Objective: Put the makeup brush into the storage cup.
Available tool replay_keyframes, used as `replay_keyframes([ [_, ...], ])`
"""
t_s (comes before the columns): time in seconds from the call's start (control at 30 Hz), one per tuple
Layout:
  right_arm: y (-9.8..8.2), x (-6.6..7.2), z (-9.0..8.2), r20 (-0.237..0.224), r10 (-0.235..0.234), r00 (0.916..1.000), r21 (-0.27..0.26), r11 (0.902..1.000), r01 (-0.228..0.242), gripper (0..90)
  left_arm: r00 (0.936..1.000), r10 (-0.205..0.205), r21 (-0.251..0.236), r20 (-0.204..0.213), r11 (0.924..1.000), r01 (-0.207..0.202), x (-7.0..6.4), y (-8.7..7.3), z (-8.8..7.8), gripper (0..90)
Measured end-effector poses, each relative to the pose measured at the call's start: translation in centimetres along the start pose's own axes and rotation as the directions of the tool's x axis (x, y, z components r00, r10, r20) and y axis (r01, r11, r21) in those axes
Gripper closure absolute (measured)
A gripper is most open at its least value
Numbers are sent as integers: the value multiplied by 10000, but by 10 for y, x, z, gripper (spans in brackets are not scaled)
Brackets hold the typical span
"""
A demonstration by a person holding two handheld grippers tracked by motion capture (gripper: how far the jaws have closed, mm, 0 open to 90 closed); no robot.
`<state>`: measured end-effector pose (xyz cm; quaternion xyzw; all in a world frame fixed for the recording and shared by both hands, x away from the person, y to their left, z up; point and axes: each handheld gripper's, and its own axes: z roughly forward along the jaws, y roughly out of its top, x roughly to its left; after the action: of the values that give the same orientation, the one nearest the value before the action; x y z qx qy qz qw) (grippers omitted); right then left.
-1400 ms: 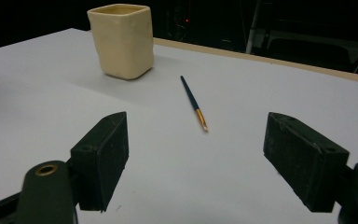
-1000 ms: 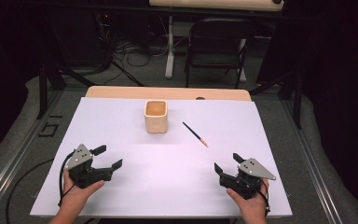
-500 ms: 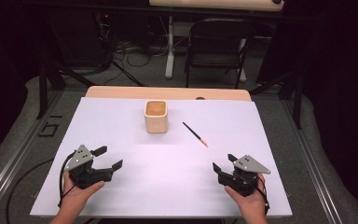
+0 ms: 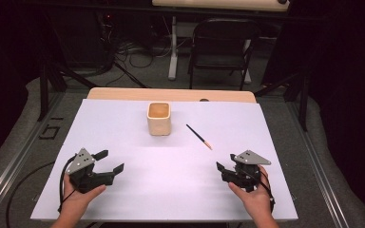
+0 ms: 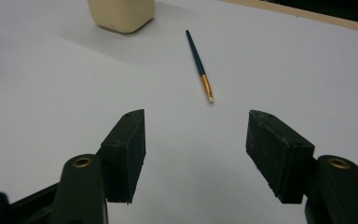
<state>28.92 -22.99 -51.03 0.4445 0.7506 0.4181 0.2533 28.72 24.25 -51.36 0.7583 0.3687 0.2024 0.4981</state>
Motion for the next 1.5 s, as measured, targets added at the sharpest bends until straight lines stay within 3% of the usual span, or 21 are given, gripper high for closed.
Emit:
replay_keyframes([
  [0.27,6,-1,6,-220,-74,9997,394,9992,83,369,9999,-31,88,98,10000,30,1,1,1,196],
  [0.5,18,-1,10,-543,-324,9980,1075,9935,381,369,9998,-12,238,190,9997,8,0,1,5,196],
  [0.53,21,-2,11,-524,-532,9972,1340,9892,598,372,9998,18,260,196,9997,-23,0,1,5,197],
  [0.6,21,-1,12,-459,-517,9976,1407,9884,577,374,9998,23,272,176,9996,-28,0,1,6,198],
  [0.63,23,-3,14,-440,-618,9971,1772,9818,687,374,9998,14,276,178,9996,-19,0,1,6,198],
  [1.0,31,-11,16,-404,-467,9981,2773,9592,561,370,9999,-96,360,128,9993,91,2,0,5,199],
  [1.23,33,-14,21,-324,-425,9986,2714,9612,497,348,9999,-85,365,150,9993,79,2,1,4,195],
  [1.5,38,-13,24,-511,-569,9971,2835,9565,691,345,9998,-125,569,128,9983,117,1,1,5,194],
])
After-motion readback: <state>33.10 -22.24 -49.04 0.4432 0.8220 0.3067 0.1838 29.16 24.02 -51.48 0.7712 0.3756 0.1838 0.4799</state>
